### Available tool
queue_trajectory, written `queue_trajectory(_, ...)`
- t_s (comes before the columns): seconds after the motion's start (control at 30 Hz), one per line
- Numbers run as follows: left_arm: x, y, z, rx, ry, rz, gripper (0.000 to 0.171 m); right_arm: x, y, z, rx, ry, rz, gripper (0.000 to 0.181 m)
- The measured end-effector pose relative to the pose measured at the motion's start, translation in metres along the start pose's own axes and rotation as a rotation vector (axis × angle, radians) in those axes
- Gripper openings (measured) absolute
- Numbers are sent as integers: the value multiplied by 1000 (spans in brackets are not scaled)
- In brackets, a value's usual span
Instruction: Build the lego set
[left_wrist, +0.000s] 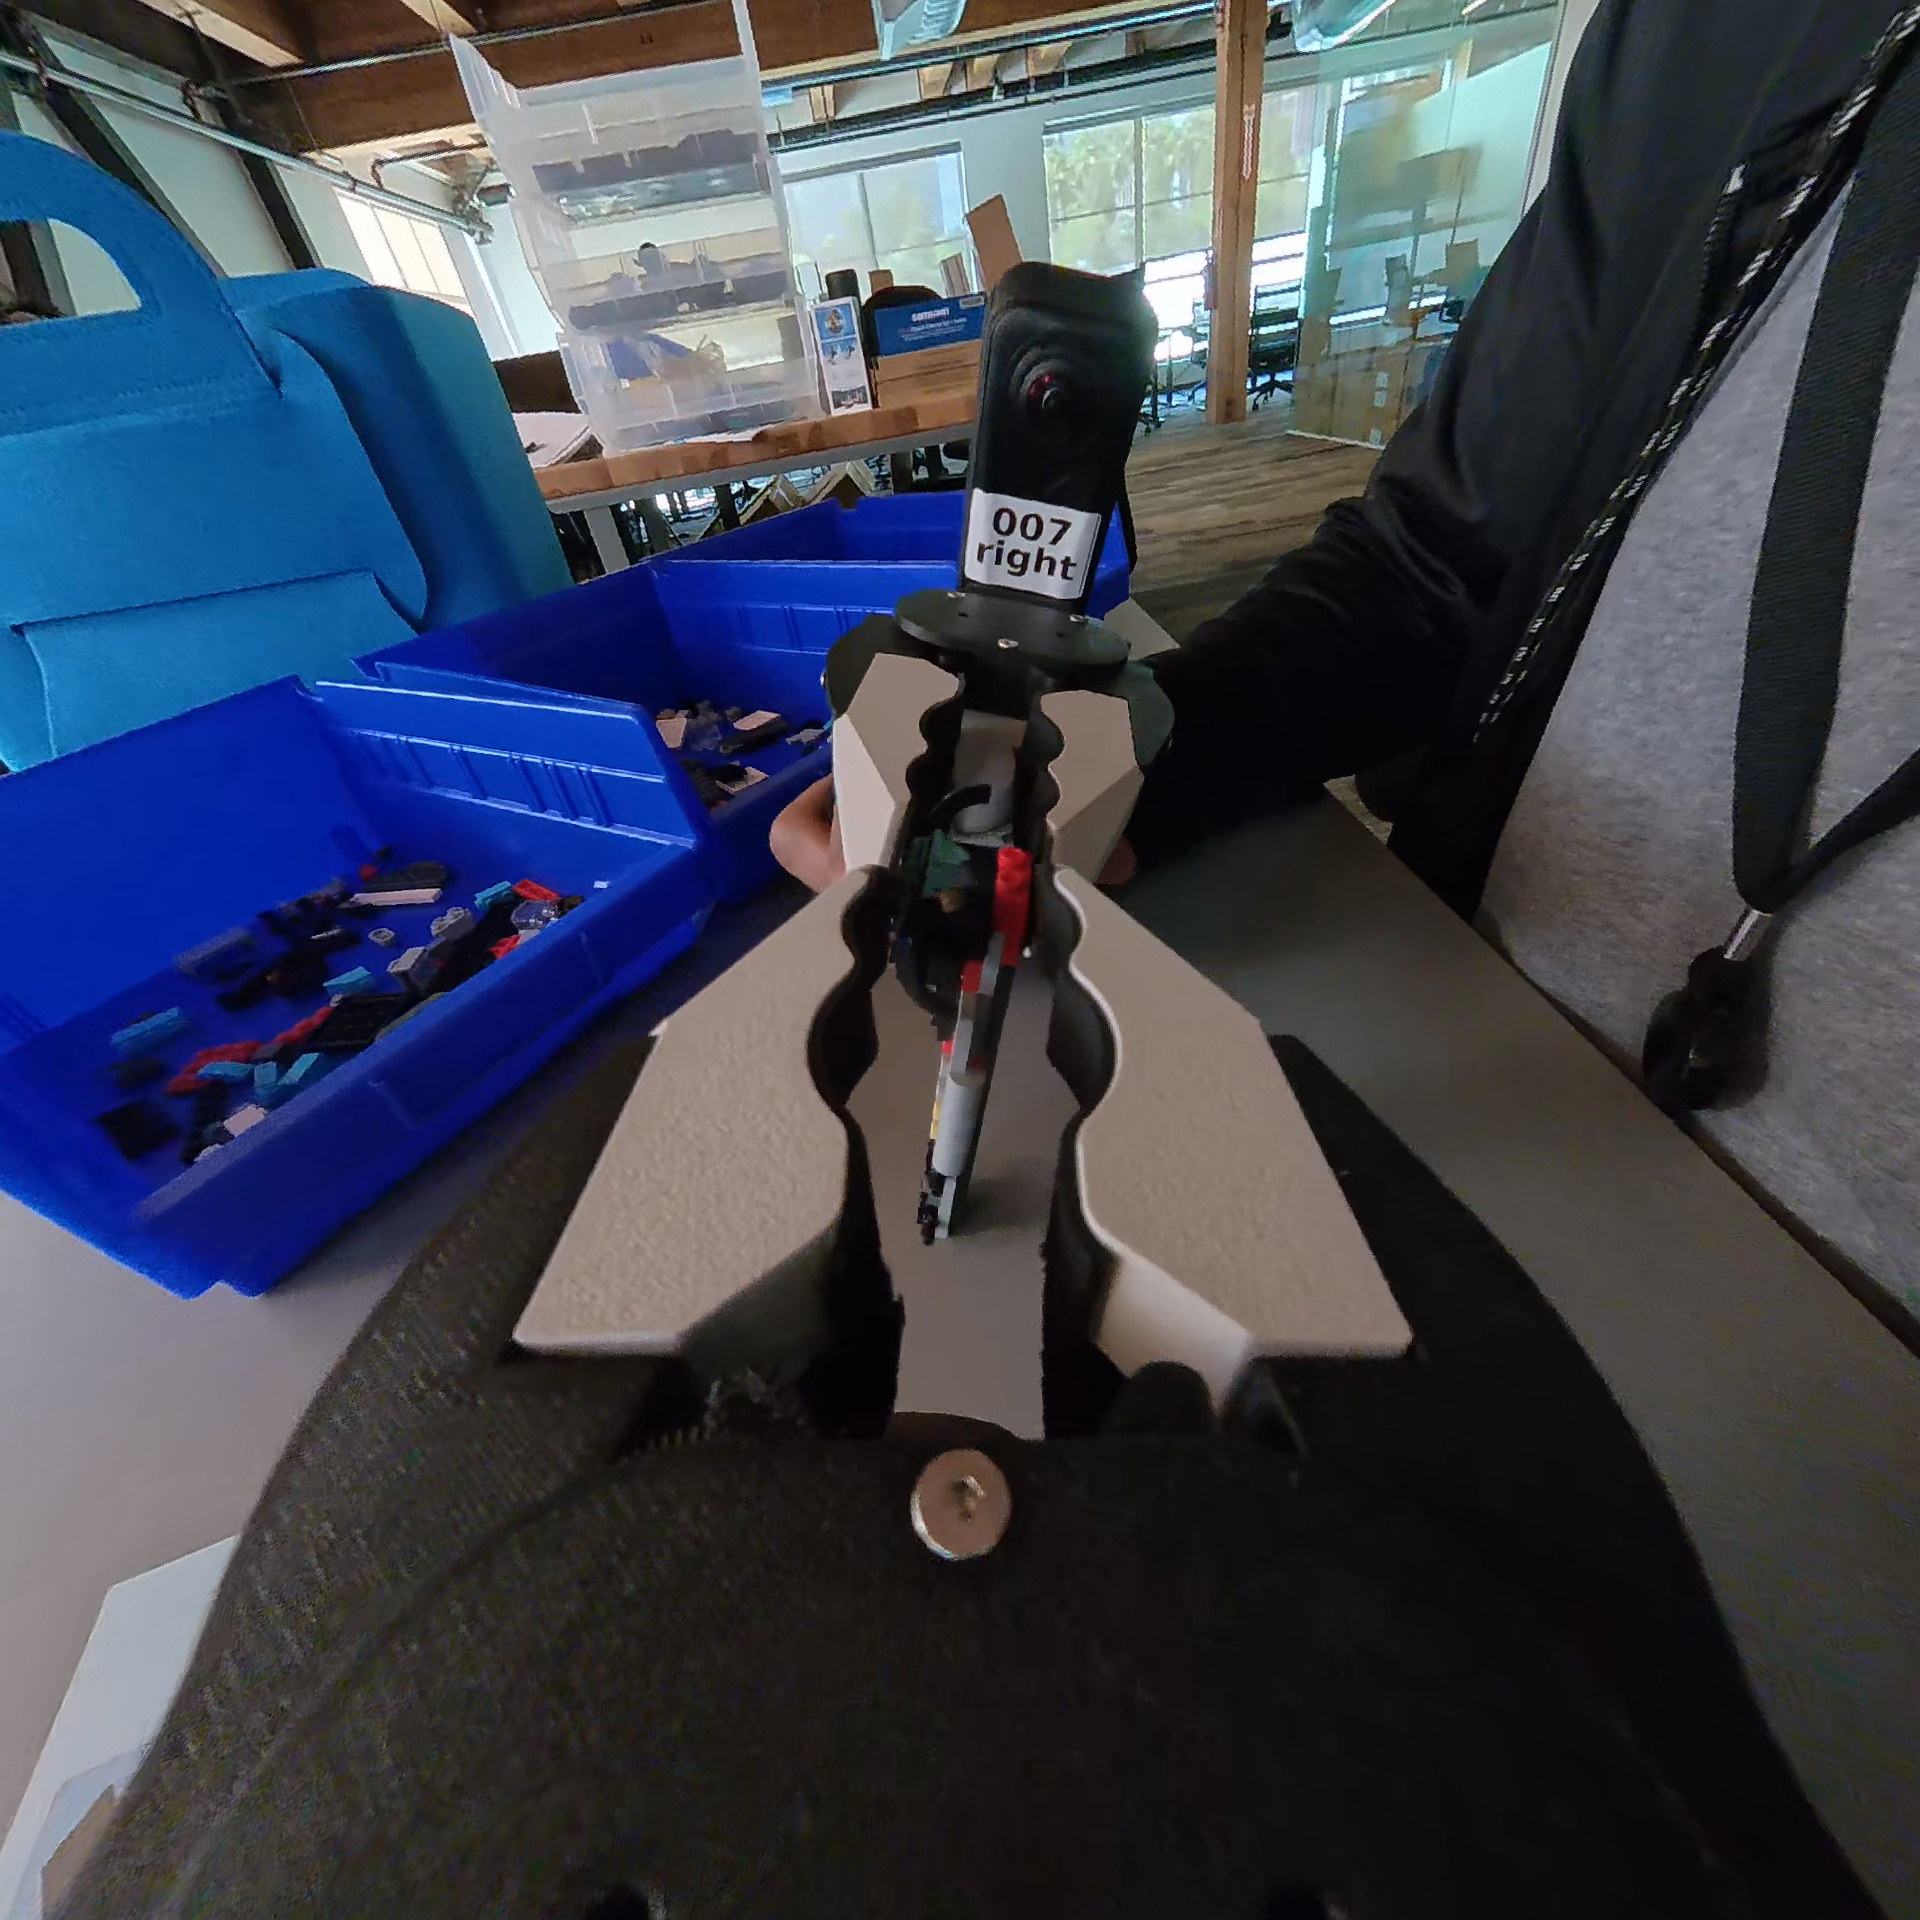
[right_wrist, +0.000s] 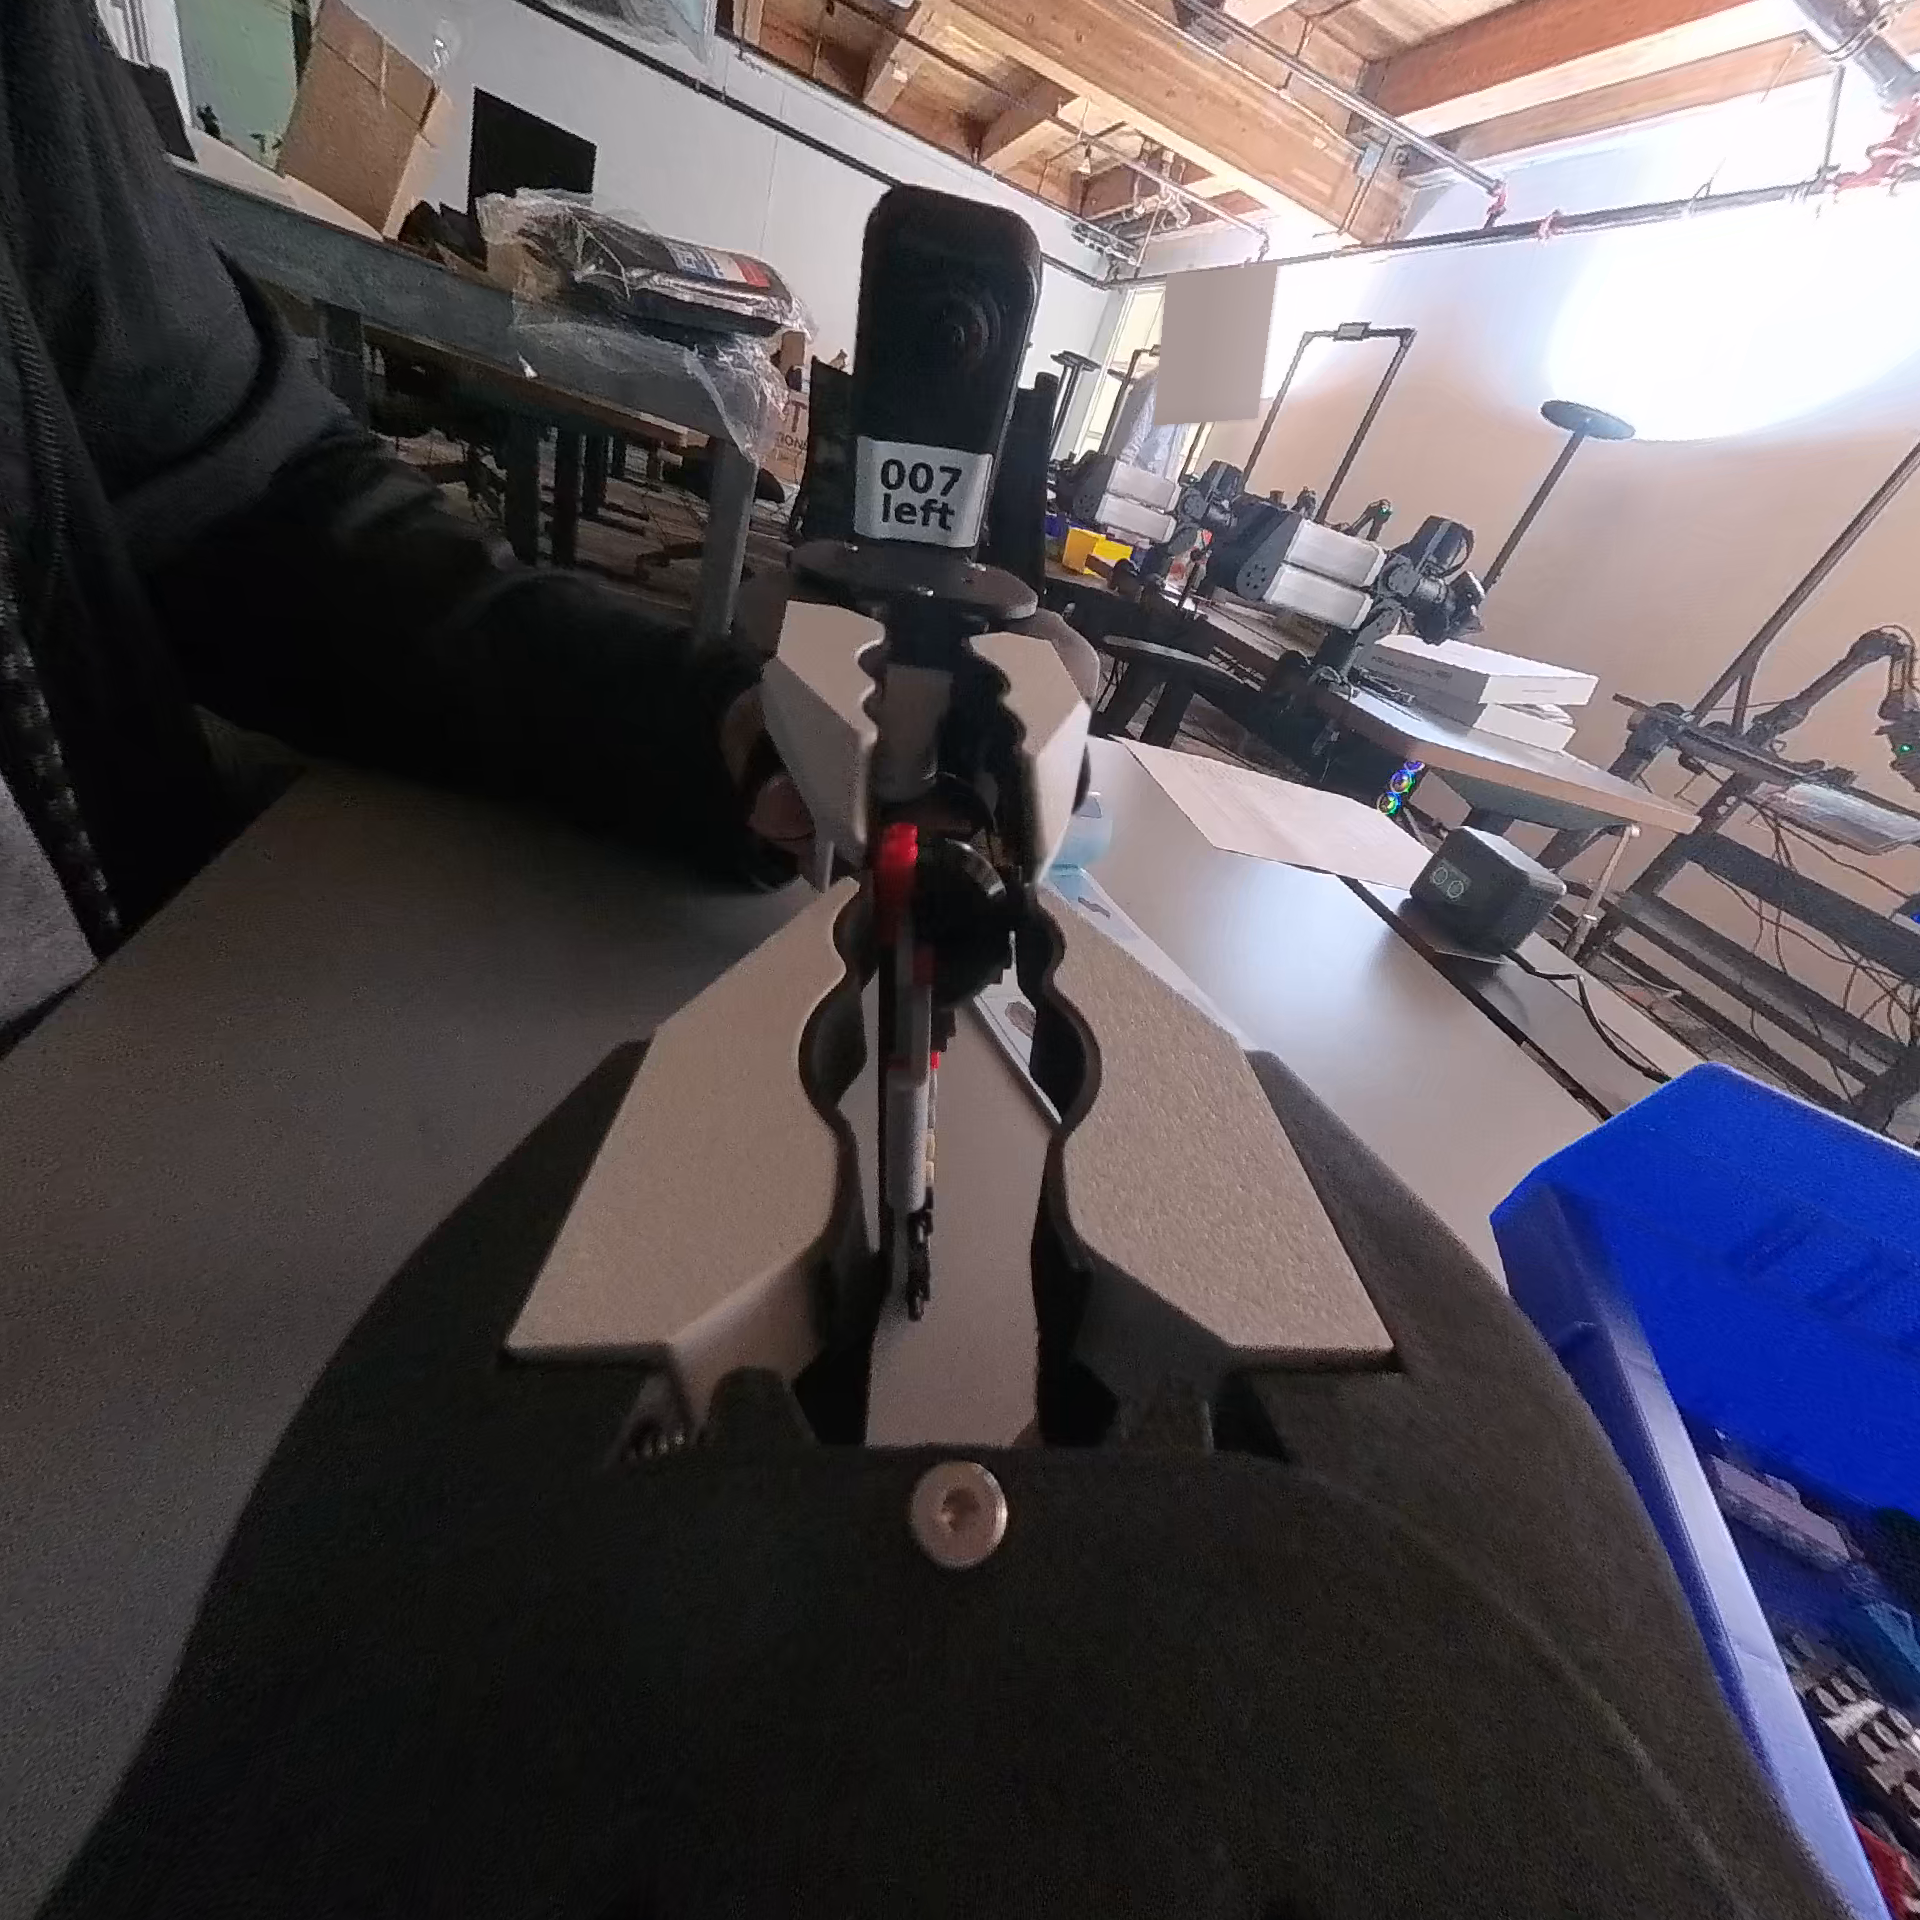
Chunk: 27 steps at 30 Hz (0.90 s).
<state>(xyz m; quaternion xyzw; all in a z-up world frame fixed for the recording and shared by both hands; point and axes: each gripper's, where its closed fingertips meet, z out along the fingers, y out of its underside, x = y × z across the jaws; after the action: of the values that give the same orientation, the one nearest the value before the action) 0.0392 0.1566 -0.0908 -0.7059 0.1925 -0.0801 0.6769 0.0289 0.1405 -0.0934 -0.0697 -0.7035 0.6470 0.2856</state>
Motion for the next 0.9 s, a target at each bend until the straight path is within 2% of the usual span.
queue_trajectory(0.9,2,-7,-1,0,-39,84,25,-1,-7,-1,22,2,-59,29)
